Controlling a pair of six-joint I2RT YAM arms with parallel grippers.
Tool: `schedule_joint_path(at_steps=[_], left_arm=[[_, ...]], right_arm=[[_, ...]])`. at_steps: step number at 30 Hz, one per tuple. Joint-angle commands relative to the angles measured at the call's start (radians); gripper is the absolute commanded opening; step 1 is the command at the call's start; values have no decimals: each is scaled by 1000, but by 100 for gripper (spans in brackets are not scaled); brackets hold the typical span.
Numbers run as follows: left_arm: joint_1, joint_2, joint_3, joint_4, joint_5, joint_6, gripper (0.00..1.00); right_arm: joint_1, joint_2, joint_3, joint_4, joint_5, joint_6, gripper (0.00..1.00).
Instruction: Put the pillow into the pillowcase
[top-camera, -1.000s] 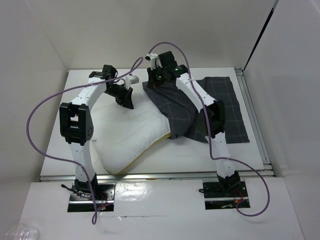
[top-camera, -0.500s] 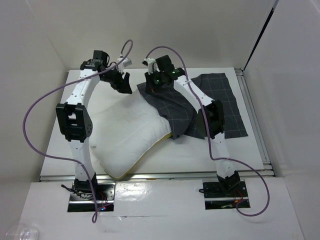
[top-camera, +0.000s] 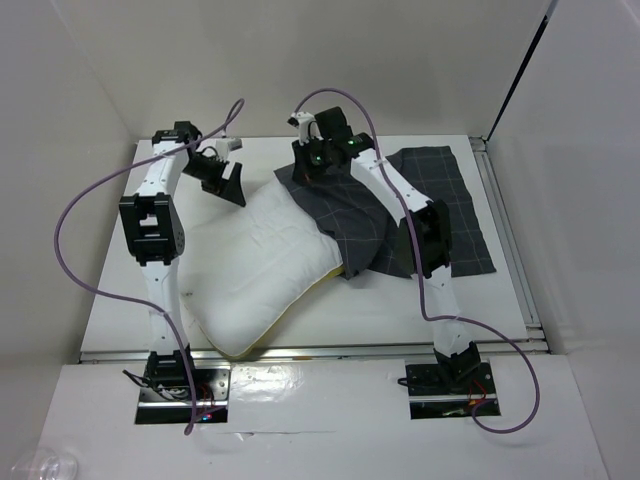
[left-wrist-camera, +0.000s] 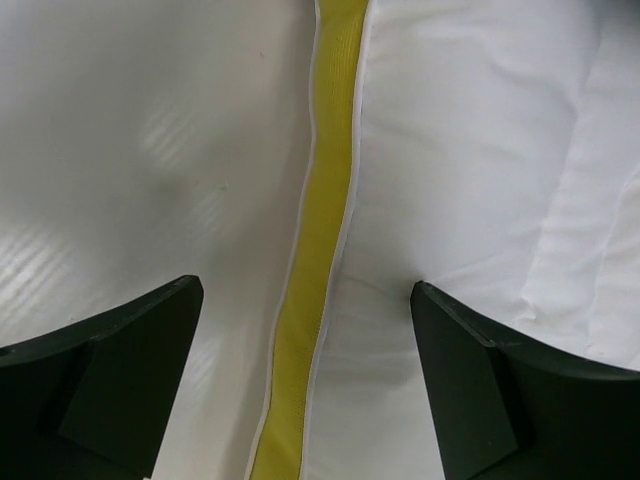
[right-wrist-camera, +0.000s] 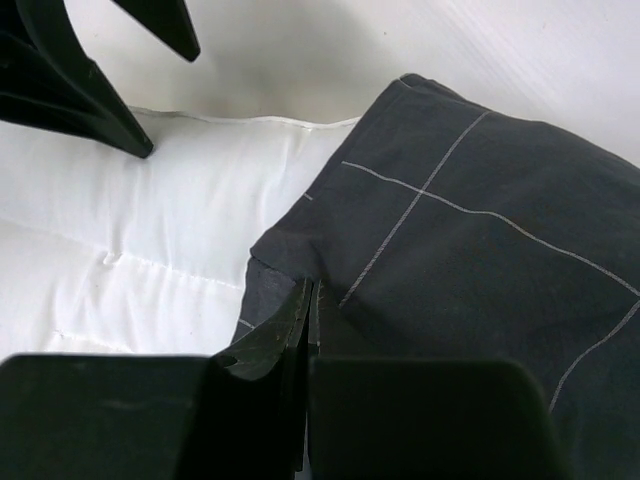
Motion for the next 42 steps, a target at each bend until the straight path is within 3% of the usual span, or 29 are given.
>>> schedule_joint_path(at_steps=[1, 8, 16, 20, 24, 26, 28, 29, 30, 33, 35, 37, 42], left_arm=[[-2, 1, -16, -74, 23, 60, 100], [8, 91, -10, -224, 69, 155, 100], [17, 59, -226, -224, 105, 238, 100], [27, 68, -237, -224, 175, 217, 100], [37, 88, -237, -224, 232, 194, 92], [37, 66, -275, -224, 267, 214, 84], [28, 56, -289, -224, 301, 244, 57], [18, 41, -289, -224, 301, 244, 36], [18, 32, -289, -224, 301, 254, 3], [9, 21, -239, -224, 301, 225, 0], [18, -7, -176, -155, 286, 128, 0], [18, -69, -139, -16, 246, 14, 0], [-40, -184, 8, 211, 48, -67, 0]], right_arm=[[-5, -65, 30, 7, -11, 14, 0], [-5, -55, 51, -13, -1, 5, 0], [-5, -46, 73, -22, 8, -5, 0], [-5, -37, 73, -22, 8, -5, 0], [-5, -37, 73, -22, 17, -5, 0], [-5, -37, 73, -22, 17, -5, 0], [-5, -37, 73, -22, 17, -5, 0], [-5, -37, 73, -22, 17, -5, 0], [-5, -37, 73, -22, 17, -5, 0], [-5, -37, 73, -13, 17, -5, 0], [-14, -37, 62, -4, 17, -5, 0], [-14, -46, 37, 10, 17, -5, 0], [-14, -81, -9, 36, -4, -5, 0]])
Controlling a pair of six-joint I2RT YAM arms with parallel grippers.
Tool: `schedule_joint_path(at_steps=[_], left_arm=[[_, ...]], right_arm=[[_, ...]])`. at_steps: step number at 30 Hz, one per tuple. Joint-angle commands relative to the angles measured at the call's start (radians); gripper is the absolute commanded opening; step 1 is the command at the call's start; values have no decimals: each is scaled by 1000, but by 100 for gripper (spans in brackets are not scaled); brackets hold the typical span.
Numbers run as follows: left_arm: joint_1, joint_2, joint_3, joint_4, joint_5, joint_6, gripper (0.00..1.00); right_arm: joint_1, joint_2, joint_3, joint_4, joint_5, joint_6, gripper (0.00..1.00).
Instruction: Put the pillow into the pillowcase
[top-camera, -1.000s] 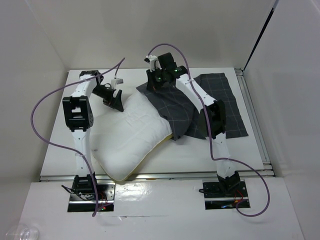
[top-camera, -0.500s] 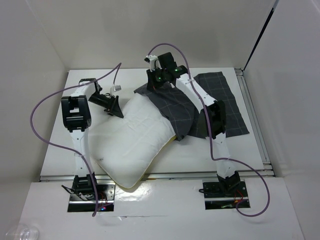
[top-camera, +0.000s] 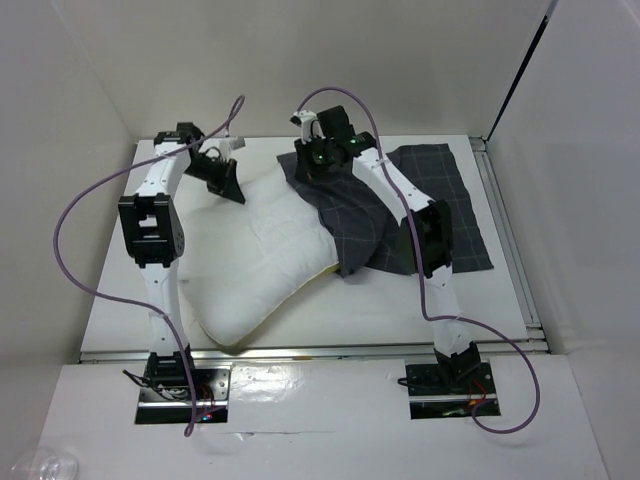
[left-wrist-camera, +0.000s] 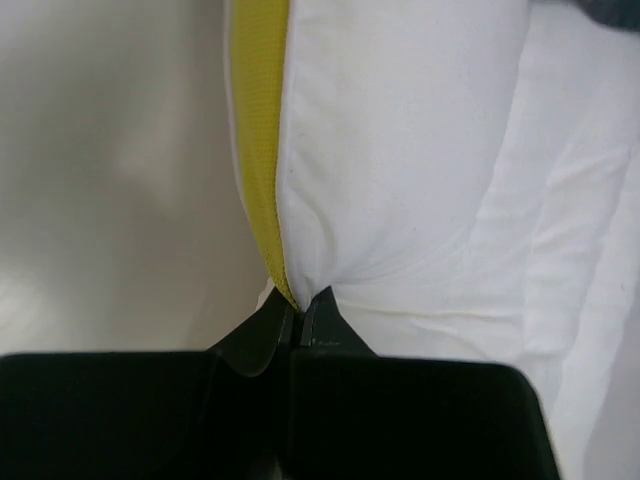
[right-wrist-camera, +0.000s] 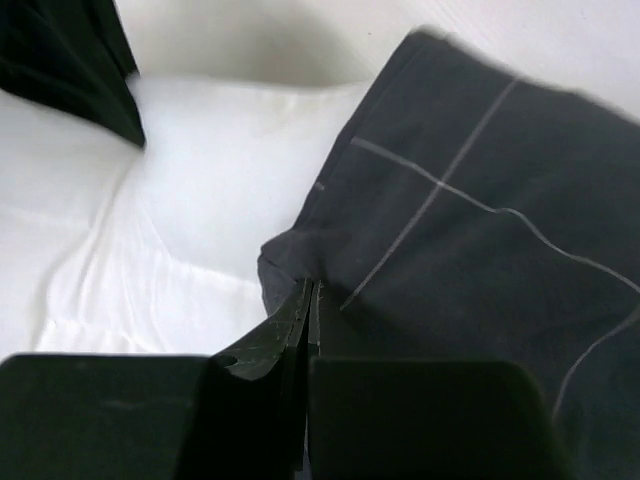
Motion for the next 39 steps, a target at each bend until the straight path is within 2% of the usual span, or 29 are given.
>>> schedule_joint_path(at_steps=[1, 3, 5, 8, 9, 11, 12, 14, 17, 20, 27, 34, 39], left_arm=[[-52, -175, 128, 260, -171, -73, 0], [-99, -222, 154, 334, -270, -27, 0], [-129, -271, 121, 394, -310, 31, 0], [-176, -401, -25, 546, -365, 111, 0], [-199, -429, -98, 574, -393, 137, 0], [-218, -504, -171, 664, -421, 174, 0], [-227, -523, -226, 681, -421, 186, 0], [-239, -584, -293, 727, -453, 212, 0], [-257, -635, -418, 832, -486, 248, 0], [-268, -686, -501, 889, -496, 275, 0], [-288, -759, -620, 1016, -505, 321, 0], [-319, -810, -660, 1067, -505, 349, 0], [-337, -847, -679, 1067, -505, 369, 0]], right_arm=[[-4, -77, -14, 42, -19, -1, 0], [-4, -77, -5, 42, -28, 8, 0], [-4, -87, -4, 53, -28, 17, 0], [-4, -110, -15, 62, -40, 28, 0], [-4, -123, -24, 71, -40, 37, 4], [-4, -139, -35, 72, -40, 57, 21], [-17, -162, -47, 82, -40, 68, 33], [-30, -191, -69, 111, -40, 100, 48], [-73, -268, -132, 194, -66, 154, 57], [-106, -311, -146, 239, -91, 191, 59], [-115, -321, -90, 263, 21, 180, 61], [-115, -216, -35, 237, 35, 194, 61], [-115, -148, 21, 256, 33, 203, 64]])
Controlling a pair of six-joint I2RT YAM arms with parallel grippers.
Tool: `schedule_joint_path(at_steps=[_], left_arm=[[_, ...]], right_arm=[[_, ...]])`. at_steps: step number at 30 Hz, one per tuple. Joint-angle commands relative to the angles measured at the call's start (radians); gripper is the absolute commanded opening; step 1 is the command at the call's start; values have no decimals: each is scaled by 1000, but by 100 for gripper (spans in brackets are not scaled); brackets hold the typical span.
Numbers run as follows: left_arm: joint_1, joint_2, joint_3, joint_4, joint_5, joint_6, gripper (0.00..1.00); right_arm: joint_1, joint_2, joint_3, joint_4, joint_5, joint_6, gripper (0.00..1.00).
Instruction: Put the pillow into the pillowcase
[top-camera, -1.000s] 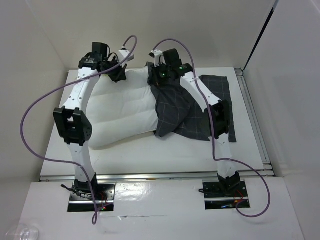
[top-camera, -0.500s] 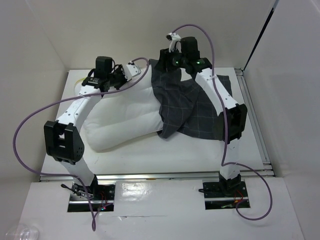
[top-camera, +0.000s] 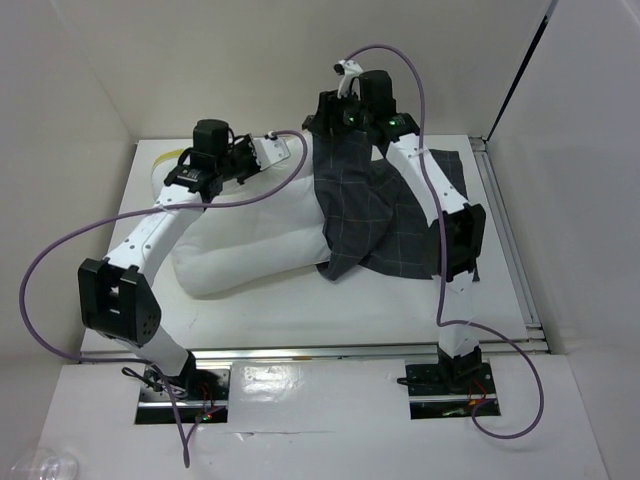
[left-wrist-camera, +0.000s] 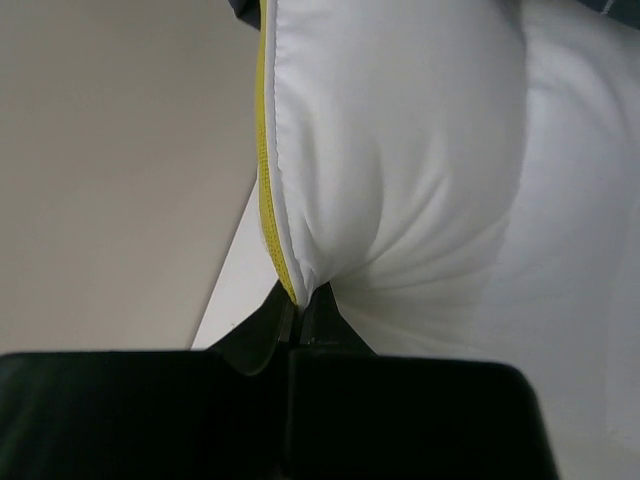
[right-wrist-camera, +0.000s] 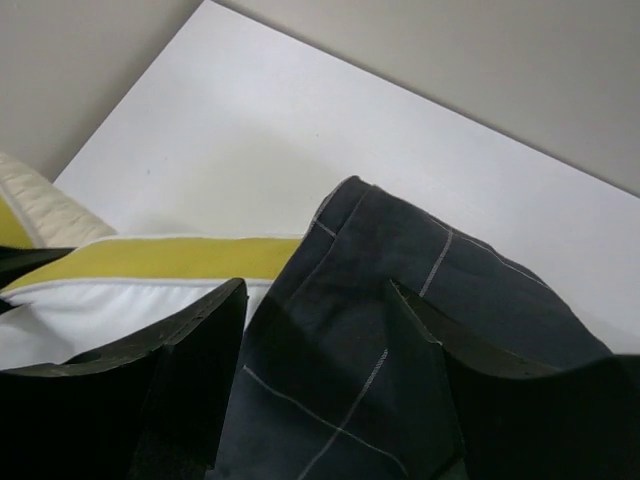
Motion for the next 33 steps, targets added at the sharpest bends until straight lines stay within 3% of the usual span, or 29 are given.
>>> schedule_joint_path(at_steps=[1, 3, 4, 7, 8, 19, 33], left_arm=[[-10, -74, 7, 140, 28, 52, 0], [-20, -85, 7, 140, 28, 52, 0], [-20, -85, 7, 140, 28, 52, 0], [-20, -94, -2, 150, 10, 52, 0], [-29, -94, -11, 150, 9, 52, 0], [-72, -57, -33, 208, -43, 22, 0], [-141, -16, 29, 277, -93, -49, 0]], right_arm=[[16, 49, 77, 49, 12, 15, 66], [16, 85, 123, 32, 12, 15, 64], [16, 94, 123, 22, 0, 15, 44], [16, 94, 114, 31, -61, 15, 3], [25, 73, 88, 46, -74, 15, 0], [181, -7, 37, 83, -259, 38, 0], [318, 4, 206, 103, -268, 59, 0]])
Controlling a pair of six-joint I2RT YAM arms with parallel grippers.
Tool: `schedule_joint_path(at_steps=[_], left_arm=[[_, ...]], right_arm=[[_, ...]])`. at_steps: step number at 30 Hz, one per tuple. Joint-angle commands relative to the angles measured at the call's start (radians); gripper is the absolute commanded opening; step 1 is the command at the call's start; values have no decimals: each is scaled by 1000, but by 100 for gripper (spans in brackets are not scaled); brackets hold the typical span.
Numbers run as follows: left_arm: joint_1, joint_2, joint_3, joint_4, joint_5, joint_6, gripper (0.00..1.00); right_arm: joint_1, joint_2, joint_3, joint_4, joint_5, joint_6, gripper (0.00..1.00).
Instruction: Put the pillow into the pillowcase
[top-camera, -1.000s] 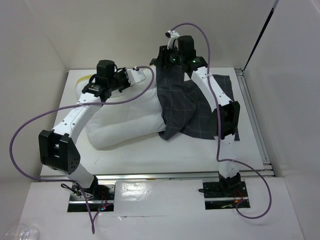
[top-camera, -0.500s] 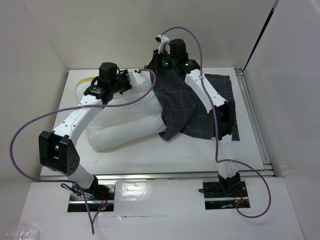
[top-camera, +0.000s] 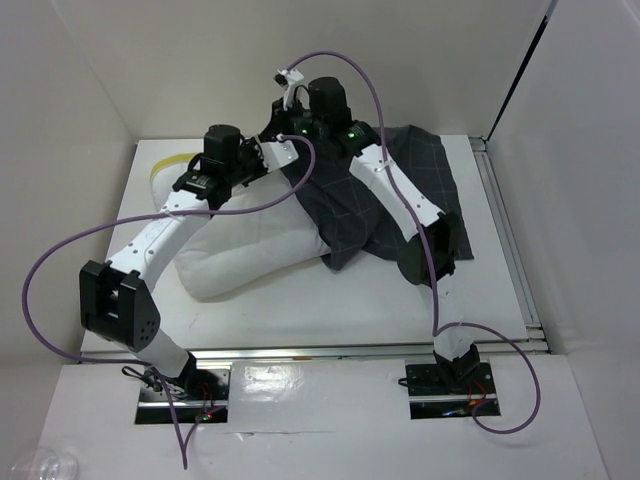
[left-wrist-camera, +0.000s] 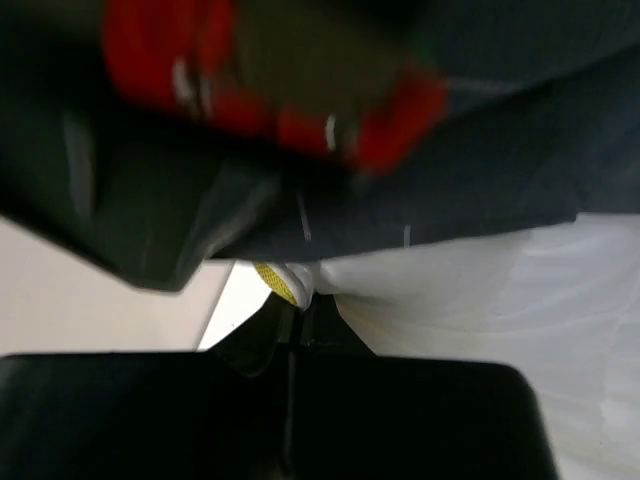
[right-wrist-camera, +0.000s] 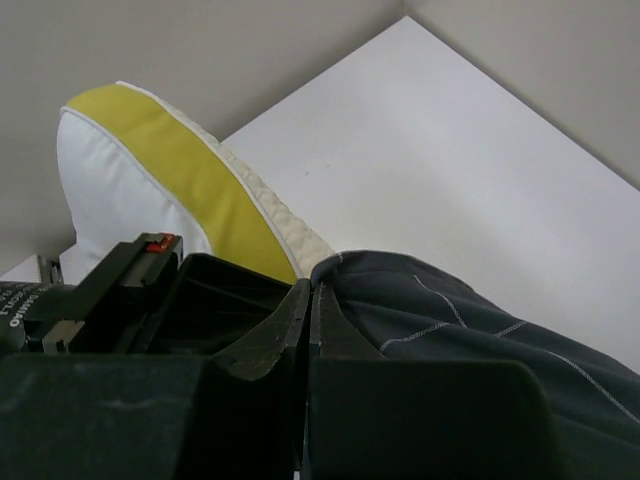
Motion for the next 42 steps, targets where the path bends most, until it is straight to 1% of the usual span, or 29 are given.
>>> schedule_joint_path(at_steps=[1, 6, 8, 12, 14, 17, 21, 23, 25, 26, 28, 29, 32, 33, 34, 36, 38, 40, 41, 42], left_arm=[[-67, 11, 72, 238, 96, -41, 0], [-78, -52, 49, 248, 107, -74, 0], [-102, -67, 40, 248, 116, -83, 0], [-125, -92, 31, 248, 127, -104, 0], [-136, -113, 11, 248, 127, -104, 0], [-145, -124, 2, 238, 127, -104, 0], [-158, -135, 2, 226, 137, -129, 0], [-187, -135, 13, 217, 125, -118, 0], [-187, -135, 13, 208, 104, -109, 1], [-187, -125, 13, 190, 104, -109, 6], [-187, -125, 13, 177, 59, -109, 24], [-187, -125, 13, 156, 38, -132, 41], [-187, -116, 39, 108, -16, -202, 66], [-187, -116, 39, 87, -40, -224, 80], [-175, -116, 52, 70, -41, -242, 85], [-174, -116, 74, 35, -82, -278, 86], [-165, -116, 74, 34, -122, -310, 93], [-165, -116, 98, 21, -166, -324, 94], [-165, -105, 99, 21, -230, -324, 96], [-165, -105, 118, 10, -263, -341, 96]], right_arm=[[109, -76, 53, 87, -147, 56, 0], [109, -86, 5, 98, -123, 74, 0], [109, -54, 45, 107, -133, 87, 0], [118, -32, 68, 143, -156, 145, 0], [130, -32, 79, 155, -156, 145, 0], [130, -55, 25, 178, -147, 136, 0], [140, -55, 25, 178, -147, 136, 0], [140, -55, 25, 178, -147, 136, 0], [140, -64, 16, 178, -147, 127, 0], [140, -76, 16, 169, -147, 114, 0], [129, -106, -33, 169, -136, 114, 0], [120, -118, -51, 169, -127, 105, 0], [98, -164, -119, 181, -116, 96, 0], [98, -173, -139, 181, -103, 96, 0], [86, -188, -148, 181, -103, 96, 0], [86, -202, -173, 181, -83, 87, 0], [77, -215, -185, 192, -83, 87, 0], [77, -233, -194, 192, -74, 76, 0], [77, -233, -194, 192, -73, 76, 0], [77, -233, -205, 202, -73, 67, 0]])
